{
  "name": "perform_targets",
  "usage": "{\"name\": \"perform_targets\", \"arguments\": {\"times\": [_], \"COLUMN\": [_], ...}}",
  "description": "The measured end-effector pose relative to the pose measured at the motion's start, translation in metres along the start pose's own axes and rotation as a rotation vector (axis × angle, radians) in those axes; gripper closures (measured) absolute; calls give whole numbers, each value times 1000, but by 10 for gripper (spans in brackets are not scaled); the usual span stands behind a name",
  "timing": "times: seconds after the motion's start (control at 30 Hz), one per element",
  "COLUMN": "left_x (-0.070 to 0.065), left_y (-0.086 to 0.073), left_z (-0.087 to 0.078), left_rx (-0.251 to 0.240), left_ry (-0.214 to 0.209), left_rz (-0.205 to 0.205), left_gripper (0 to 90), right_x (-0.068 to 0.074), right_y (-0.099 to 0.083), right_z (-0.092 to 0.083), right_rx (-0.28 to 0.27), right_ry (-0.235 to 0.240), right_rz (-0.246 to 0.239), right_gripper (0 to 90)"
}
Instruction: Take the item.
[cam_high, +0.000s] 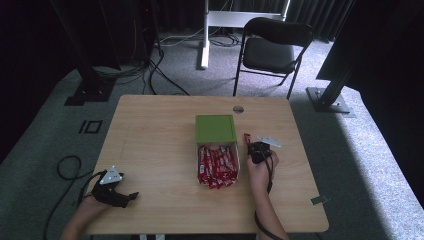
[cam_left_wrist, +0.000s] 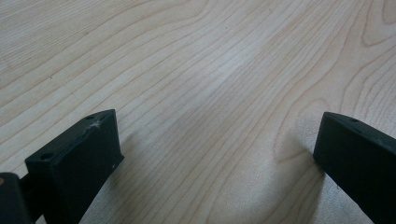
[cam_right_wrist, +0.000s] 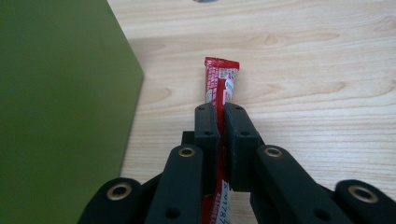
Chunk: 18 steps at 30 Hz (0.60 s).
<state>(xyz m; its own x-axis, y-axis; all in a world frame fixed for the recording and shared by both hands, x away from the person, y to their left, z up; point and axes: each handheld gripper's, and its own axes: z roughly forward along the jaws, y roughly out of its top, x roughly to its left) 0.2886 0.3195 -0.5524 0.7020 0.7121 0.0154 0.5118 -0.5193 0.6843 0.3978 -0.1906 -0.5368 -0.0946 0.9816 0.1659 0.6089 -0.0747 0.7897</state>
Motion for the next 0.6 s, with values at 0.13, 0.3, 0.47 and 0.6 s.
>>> {"name": "perform_targets", "arguments": {"times": [0.13, 0.3, 0.47, 0.6], "left_x": [0, 0, 0, 0], "left_y": [0, 0, 0, 0], "left_z": [0, 0, 0, 0], "left_rx": [0, 0, 0, 0], "left_ry": [0, 0, 0, 0], "left_rz": [0, 0, 0, 0], "left_gripper": [15, 15, 15, 16], "right_x": [1, 1, 0, 0], "right_y": [-4, -7, -8, -3], "right_z": [7, 9, 10, 3], "right_rx": [28, 45, 54, 36], "right_ry": [-1, 6, 12, 32], "right_rz": [0, 7, 14, 8], "right_gripper": [851, 847, 812, 639]}}
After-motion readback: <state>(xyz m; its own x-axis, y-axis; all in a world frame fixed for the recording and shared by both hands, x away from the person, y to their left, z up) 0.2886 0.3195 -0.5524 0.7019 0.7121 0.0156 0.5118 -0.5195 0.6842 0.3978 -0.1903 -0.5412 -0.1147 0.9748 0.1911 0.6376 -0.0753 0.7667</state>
